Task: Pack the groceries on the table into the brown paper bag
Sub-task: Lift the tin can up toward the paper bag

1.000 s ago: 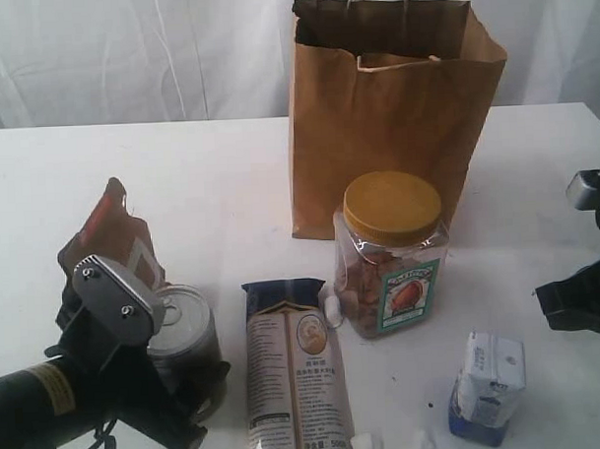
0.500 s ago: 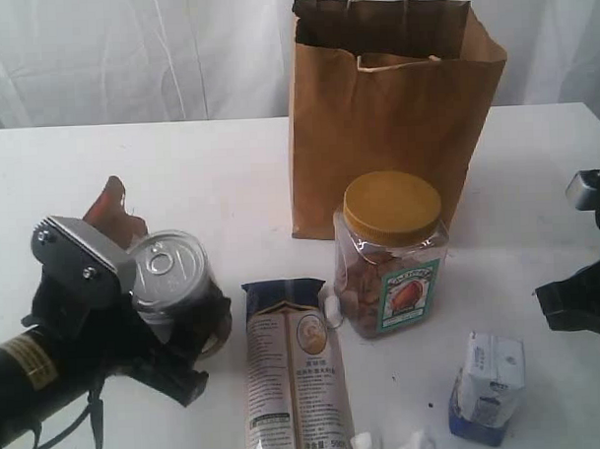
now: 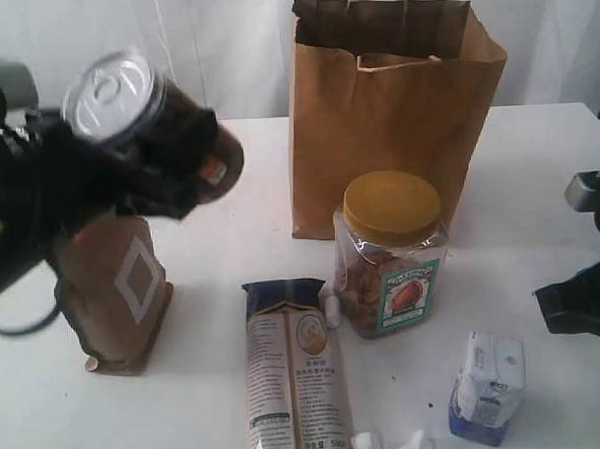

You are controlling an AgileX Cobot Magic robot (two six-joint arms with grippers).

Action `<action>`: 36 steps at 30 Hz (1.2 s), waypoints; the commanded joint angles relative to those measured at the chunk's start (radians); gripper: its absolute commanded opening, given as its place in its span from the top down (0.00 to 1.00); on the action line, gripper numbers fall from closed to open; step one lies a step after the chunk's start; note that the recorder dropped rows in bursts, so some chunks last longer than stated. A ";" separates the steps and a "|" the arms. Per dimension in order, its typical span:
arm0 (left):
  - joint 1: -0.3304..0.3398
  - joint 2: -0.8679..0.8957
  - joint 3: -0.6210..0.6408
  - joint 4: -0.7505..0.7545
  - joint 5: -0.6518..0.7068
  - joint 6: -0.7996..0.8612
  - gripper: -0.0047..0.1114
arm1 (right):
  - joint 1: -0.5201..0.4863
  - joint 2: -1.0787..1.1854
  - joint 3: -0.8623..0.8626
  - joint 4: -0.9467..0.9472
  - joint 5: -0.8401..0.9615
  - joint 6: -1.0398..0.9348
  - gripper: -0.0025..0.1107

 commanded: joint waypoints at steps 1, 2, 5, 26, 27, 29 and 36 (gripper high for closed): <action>0.144 -0.016 -0.242 0.003 0.272 -0.026 0.96 | 0.001 0.000 0.003 0.005 0.049 0.004 0.98; 0.248 0.013 -0.375 0.100 0.438 -0.056 0.96 | 0.001 0.000 0.003 0.005 0.071 0.004 0.98; 0.406 0.077 -0.559 0.505 0.525 -0.366 0.96 | 0.001 0.000 0.003 0.005 0.105 0.004 0.98; 0.543 0.624 -0.937 1.232 -0.312 -1.159 0.96 | 0.001 0.000 0.003 0.007 0.215 0.052 0.98; 0.528 0.639 -0.961 1.232 -0.312 -1.169 0.96 | 0.001 0.000 0.003 0.007 0.212 0.052 0.98; 0.502 0.668 -0.999 1.250 -0.312 -1.182 0.96 | 0.001 0.000 0.003 0.007 0.211 0.052 0.98; 0.500 0.702 -1.016 1.212 -0.312 -1.172 0.96 | 0.001 0.000 0.003 0.005 0.209 0.052 0.98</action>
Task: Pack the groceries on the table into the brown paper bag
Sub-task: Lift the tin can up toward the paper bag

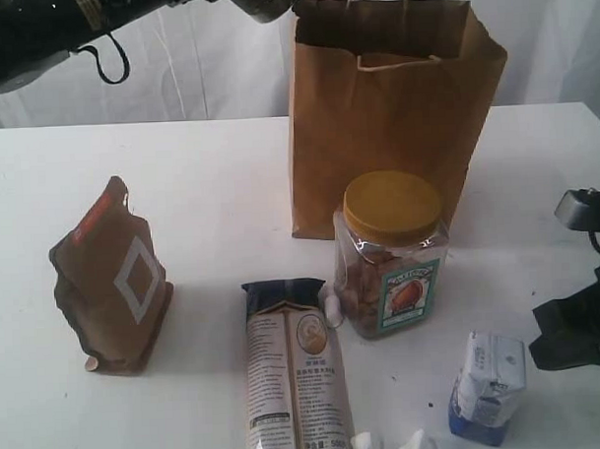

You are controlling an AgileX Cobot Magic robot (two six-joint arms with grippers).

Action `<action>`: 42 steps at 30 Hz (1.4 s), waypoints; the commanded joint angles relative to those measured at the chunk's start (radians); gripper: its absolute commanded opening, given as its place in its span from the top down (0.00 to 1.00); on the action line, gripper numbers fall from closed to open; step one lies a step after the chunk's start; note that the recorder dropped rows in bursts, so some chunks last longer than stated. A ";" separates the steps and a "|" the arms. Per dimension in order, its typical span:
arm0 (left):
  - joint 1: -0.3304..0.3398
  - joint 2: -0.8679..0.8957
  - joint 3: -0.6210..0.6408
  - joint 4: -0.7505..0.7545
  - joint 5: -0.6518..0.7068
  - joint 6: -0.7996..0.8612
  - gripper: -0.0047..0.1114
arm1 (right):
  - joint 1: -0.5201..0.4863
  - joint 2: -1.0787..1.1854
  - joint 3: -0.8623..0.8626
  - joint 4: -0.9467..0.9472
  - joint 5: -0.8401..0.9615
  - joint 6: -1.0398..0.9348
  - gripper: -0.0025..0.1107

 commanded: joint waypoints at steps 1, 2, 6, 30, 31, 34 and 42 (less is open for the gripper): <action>0.005 -0.007 -0.019 -0.050 -0.033 -0.012 0.96 | 0.001 0.000 0.003 0.005 -0.001 0.001 0.98; 0.005 -0.007 -0.019 -0.050 -0.033 -0.014 0.96 | 0.001 0.000 0.003 0.005 -0.001 0.001 0.98; 0.018 -0.007 -0.019 -0.011 -0.033 -0.049 0.96 | 0.001 0.000 0.003 0.005 -0.001 0.001 0.98; -0.004 -0.007 -0.041 0.120 -0.033 -0.129 0.96 | 0.001 0.000 0.003 0.005 0.003 0.001 0.98; -0.004 -0.007 -0.041 0.120 -0.033 -0.129 0.96 | 0.001 0.000 0.003 0.005 0.003 0.001 0.98; -0.009 -0.012 -0.042 0.139 -0.033 -0.140 0.96 | 0.001 0.000 0.003 0.005 0.003 -0.001 0.98; -0.035 -0.060 -0.027 0.241 -0.033 -0.129 0.96 | 0.001 0.000 0.003 0.005 0.003 -0.001 0.98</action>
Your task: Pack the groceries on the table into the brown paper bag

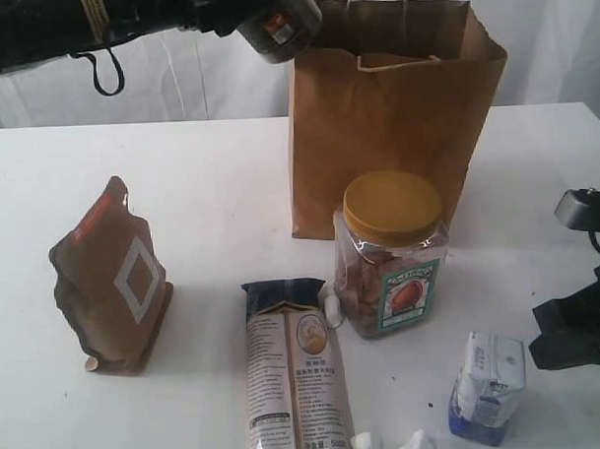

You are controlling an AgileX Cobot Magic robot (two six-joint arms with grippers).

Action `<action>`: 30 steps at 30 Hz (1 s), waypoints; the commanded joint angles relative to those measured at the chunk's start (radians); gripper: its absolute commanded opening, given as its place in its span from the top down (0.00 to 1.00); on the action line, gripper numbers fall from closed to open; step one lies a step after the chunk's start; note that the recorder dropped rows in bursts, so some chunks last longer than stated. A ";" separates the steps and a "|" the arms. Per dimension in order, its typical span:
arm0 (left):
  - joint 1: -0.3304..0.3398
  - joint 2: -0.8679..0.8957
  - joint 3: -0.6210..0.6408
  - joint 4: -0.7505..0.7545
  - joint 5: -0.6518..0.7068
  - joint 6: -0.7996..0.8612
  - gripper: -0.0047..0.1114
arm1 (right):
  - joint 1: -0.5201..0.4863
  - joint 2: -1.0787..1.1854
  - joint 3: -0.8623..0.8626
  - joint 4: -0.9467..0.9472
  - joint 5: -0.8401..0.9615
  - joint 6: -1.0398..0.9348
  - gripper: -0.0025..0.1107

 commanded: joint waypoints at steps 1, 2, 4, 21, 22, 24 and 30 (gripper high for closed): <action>-0.029 -0.046 0.000 -0.034 -0.039 0.024 0.96 | 0.001 0.000 0.003 0.005 0.005 -0.001 0.98; -0.039 -0.046 0.000 -0.036 -0.039 0.033 0.96 | 0.001 0.000 0.003 0.005 0.005 -0.001 0.98; -0.061 -0.046 0.000 -0.032 -0.039 0.059 0.96 | 0.001 0.000 0.003 0.005 0.005 -0.001 0.98; -0.150 -0.046 0.000 -0.150 -0.039 0.359 0.96 | 0.001 0.000 0.003 0.005 0.005 -0.001 0.98; -0.150 -0.046 0.000 -0.150 -0.039 0.374 0.96 | 0.001 0.000 0.003 0.005 0.005 -0.001 0.98; -0.150 -0.046 0.000 -0.148 -0.039 0.421 0.96 | 0.001 0.000 0.003 0.005 0.005 -0.001 0.98; -0.150 -0.046 0.000 -0.149 -0.039 0.555 0.96 | 0.001 0.000 0.003 0.005 -0.003 -0.001 0.98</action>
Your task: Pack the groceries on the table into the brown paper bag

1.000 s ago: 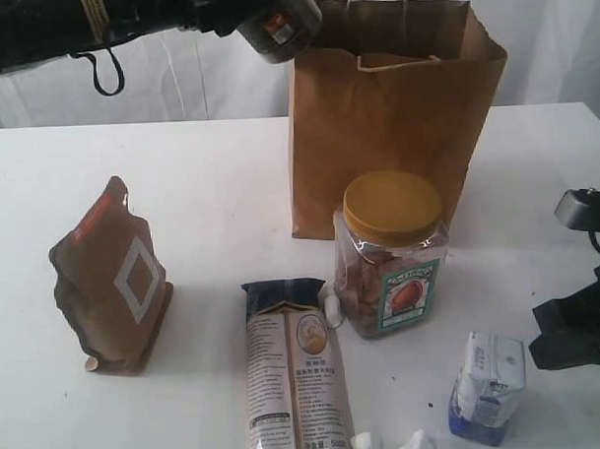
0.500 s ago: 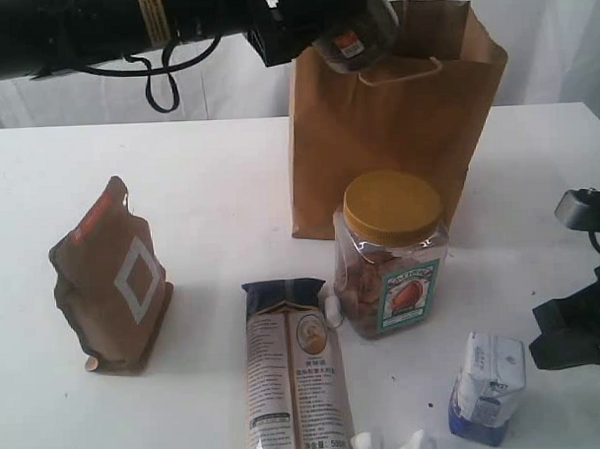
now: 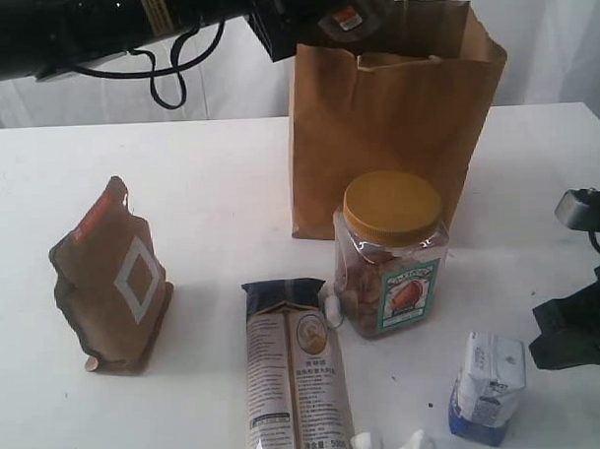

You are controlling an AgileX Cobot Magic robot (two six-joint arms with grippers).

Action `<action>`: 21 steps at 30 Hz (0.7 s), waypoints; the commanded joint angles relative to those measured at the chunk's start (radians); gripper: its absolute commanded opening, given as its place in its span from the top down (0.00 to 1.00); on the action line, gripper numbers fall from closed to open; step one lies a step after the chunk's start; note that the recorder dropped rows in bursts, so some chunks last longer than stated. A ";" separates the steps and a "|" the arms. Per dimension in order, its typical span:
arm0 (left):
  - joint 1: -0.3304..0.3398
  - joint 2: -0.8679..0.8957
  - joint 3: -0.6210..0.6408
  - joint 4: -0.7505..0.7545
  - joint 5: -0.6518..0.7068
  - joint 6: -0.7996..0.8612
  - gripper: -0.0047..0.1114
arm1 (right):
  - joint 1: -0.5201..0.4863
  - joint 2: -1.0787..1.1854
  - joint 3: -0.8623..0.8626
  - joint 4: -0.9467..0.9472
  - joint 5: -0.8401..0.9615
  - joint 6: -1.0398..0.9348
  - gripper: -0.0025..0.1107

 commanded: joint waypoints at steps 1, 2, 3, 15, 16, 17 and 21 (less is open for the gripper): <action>-0.002 -0.026 -0.002 -0.042 -0.031 0.099 0.96 | 0.001 0.000 0.003 0.005 -0.002 -0.001 0.98; -0.002 -0.026 -0.002 -0.039 -0.031 0.125 0.96 | 0.001 0.000 0.003 0.005 -0.002 -0.001 0.98; -0.002 -0.026 -0.002 -0.039 -0.031 0.145 0.96 | 0.001 0.000 0.003 0.005 -0.002 0.000 0.98; -0.008 -0.022 -0.002 -0.039 -0.012 0.170 0.96 | 0.001 0.000 0.003 0.007 0.013 0.000 0.98; -0.008 -0.022 -0.002 -0.039 -0.012 0.170 0.96 | 0.001 0.000 0.003 0.007 0.013 0.000 0.98; -0.008 -0.022 -0.002 -0.039 -0.010 0.170 0.96 | 0.001 0.000 0.003 0.007 0.013 0.000 0.98; -0.008 -0.009 -0.002 -0.033 -0.025 0.170 0.96 | 0.001 0.000 0.003 0.008 0.015 0.000 0.98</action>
